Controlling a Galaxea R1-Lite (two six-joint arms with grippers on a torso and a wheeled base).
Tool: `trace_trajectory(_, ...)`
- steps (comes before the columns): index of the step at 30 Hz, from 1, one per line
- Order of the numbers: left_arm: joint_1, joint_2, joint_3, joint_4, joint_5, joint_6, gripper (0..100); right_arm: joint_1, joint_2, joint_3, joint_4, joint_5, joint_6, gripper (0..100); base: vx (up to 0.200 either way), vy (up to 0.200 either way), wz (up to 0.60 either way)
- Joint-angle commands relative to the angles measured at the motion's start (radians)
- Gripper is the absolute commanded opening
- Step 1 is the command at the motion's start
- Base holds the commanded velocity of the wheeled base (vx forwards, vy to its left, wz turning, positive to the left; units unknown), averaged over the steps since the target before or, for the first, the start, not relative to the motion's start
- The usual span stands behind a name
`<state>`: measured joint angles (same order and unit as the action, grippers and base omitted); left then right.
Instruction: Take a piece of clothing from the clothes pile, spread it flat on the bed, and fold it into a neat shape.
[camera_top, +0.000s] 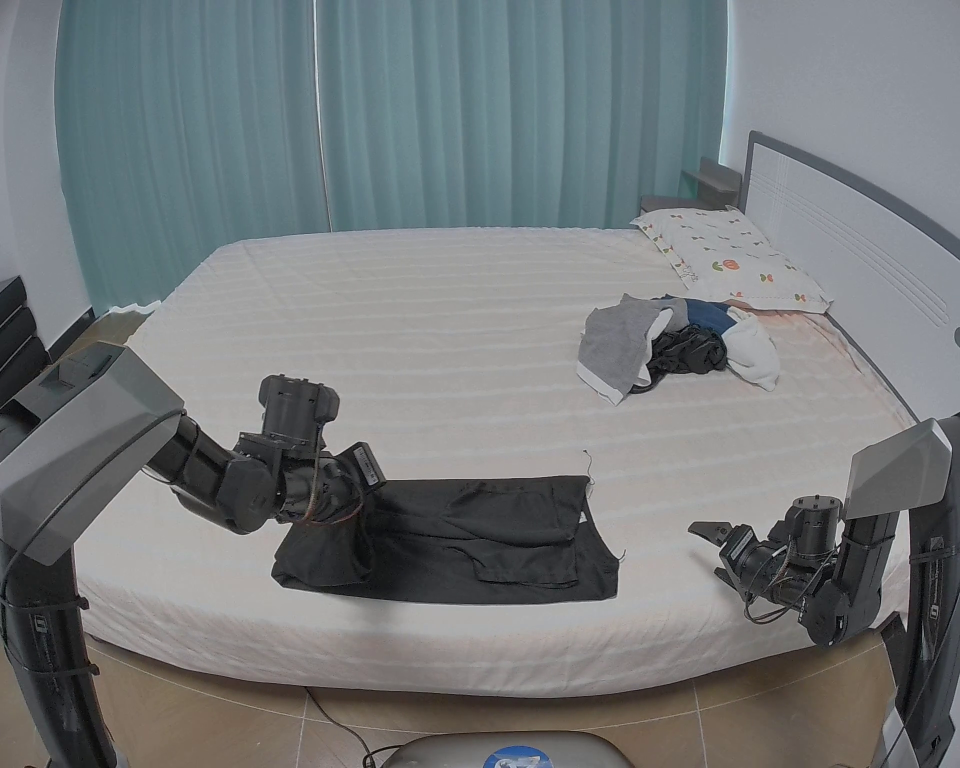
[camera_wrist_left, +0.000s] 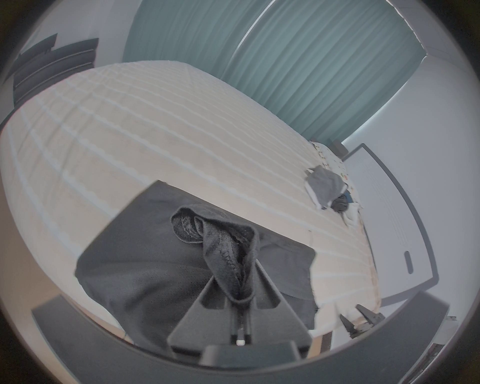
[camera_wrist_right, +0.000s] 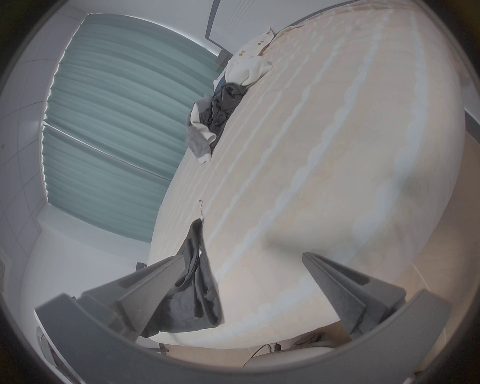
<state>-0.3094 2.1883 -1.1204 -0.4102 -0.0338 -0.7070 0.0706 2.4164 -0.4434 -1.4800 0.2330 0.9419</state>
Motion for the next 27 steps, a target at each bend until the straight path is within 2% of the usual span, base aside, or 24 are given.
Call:
trace_trajectory(1,-0.057,0.016,-0.076,0.047,0.009,-0.034,0,0.0,0.003,0.002,-0.011,0.0,0.0,100,0.0,-0.2,0.0)
trace_trajectory(9,-0.137,0.113,-0.231,0.157,0.012,-0.081,0,0.001,0.003,0.005,-0.013,0.0,-0.002,100,0.0,-0.2,0.0)
trace_trajectory(10,-0.155,0.14,-0.274,0.162,0.009,-0.129,0,0.001,0.003,0.005,-0.013,0.0,-0.002,100,0.0,-0.2,0.0)
trace_trajectory(17,-0.177,0.183,-0.308,0.166,0.012,-0.14,0,0.001,0.003,0.005,-0.013,0.0,-0.002,100,0.0,-0.2,0.0)
trace_trajectory(27,-0.166,0.223,-0.346,0.156,0.058,-0.138,0,0.001,0.004,0.005,-0.013,0.0,-0.002,100,0.0,0.0,0.0)
